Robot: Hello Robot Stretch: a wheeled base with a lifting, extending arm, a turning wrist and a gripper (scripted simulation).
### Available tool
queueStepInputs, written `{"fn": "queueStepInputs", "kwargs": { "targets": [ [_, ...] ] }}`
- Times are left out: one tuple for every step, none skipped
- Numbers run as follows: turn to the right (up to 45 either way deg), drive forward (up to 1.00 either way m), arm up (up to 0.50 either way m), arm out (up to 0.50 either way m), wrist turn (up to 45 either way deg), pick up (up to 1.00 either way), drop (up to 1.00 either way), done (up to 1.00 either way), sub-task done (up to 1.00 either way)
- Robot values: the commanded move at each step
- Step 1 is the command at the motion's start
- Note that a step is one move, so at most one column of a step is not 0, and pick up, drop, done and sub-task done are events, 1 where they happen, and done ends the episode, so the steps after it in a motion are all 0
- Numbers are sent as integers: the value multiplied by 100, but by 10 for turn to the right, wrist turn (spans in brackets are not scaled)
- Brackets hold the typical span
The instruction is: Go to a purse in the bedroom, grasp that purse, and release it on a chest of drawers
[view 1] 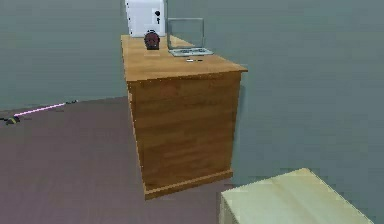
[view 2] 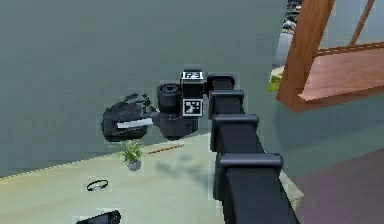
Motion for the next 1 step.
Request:
{"fn": "queueStepInputs", "kwargs": {
  "targets": [
    [0,0,0,0,0,0,100,0,0]
  ]
}}
